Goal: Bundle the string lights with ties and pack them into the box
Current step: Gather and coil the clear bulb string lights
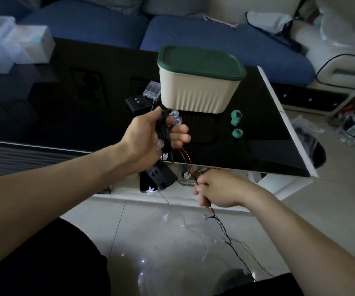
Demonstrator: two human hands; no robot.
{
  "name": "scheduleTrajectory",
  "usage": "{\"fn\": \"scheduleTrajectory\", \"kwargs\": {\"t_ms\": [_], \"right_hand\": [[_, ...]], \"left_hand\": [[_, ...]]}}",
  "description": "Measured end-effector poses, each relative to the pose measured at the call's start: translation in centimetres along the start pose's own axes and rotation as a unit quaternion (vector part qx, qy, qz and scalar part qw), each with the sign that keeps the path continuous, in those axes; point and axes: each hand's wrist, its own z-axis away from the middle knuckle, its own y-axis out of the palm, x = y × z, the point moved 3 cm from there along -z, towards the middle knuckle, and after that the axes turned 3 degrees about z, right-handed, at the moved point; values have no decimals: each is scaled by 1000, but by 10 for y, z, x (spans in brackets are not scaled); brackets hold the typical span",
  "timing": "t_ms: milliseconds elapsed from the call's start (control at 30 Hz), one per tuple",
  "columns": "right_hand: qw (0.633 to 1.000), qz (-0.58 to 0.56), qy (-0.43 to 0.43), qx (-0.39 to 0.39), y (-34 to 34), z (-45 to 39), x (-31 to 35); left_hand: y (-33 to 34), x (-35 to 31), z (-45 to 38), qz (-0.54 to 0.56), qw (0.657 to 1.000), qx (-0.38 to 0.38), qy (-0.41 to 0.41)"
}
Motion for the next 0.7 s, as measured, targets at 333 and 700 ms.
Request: {"fn": "scheduleTrajectory", "kwargs": {"t_ms": [333, 700], "right_hand": [[978, -2, -153, -142, -2, 13, 33], [939, -138, -207, -237, -32, 32, 16]], "left_hand": [[-1, 14, -3, -48, 998, 23, -40], [12, 40, 10, -271, 925, 205, -172]]}}
